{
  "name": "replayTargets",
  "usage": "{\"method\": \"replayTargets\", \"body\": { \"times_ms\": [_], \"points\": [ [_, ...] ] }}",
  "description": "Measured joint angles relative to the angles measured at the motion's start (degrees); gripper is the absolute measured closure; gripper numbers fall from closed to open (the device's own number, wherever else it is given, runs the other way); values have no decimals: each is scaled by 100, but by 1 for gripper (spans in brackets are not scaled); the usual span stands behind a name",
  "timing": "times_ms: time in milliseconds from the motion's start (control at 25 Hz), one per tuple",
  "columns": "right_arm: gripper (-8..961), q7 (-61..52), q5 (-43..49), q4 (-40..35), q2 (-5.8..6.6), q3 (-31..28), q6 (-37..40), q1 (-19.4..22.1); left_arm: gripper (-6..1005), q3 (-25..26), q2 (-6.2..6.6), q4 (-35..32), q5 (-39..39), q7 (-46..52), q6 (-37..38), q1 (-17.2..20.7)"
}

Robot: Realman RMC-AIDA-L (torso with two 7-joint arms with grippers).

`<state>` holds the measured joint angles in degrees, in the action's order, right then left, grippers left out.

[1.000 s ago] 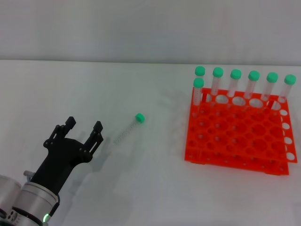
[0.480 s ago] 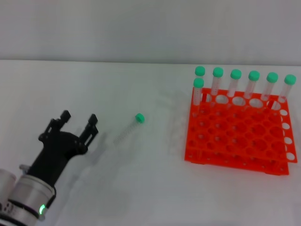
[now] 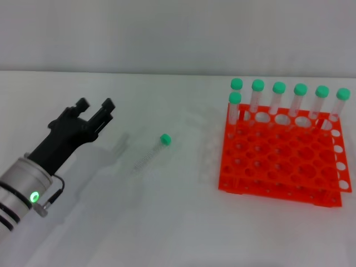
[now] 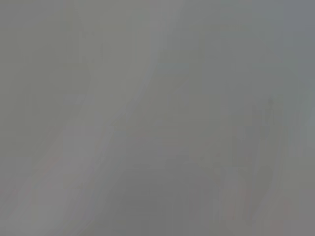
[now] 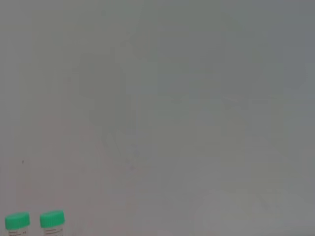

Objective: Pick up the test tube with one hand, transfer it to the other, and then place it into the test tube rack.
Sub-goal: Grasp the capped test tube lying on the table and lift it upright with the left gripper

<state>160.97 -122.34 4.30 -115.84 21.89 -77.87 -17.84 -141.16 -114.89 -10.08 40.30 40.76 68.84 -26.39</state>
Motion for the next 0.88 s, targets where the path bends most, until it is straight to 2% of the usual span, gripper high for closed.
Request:
{"method": "replayTargets", "body": {
  "times_ms": [120,360,520,560,640,720,880],
  "points": [
    [131,-4,0,0,6,-1,-6,-1,248,-7,229,370,-639,1067,32,-371],
    [134,-6,0,-12,14,-23,-21,-6,252,-36,876,1026,-2493,3505,72,-1258],
    [136,-7,0,-27,18,-32,-24,-8,254,-40,1179,1381,-3630,4461,212,-1746],
    [136,-7,0,-32,19,-34,-24,-9,255,-128,1257,1631,-4010,4838,266,-1987],
    [137,-9,0,-37,24,-39,-26,-12,256,-235,1263,1768,-4100,4965,266,-2093],
    [138,-9,0,-40,29,-42,-27,-21,257,-647,1243,2157,-4199,5301,266,-2359],
    [140,-11,0,-43,28,-44,-27,-43,260,-1641,976,2925,-4187,5708,322,-2805]
  ]
}}
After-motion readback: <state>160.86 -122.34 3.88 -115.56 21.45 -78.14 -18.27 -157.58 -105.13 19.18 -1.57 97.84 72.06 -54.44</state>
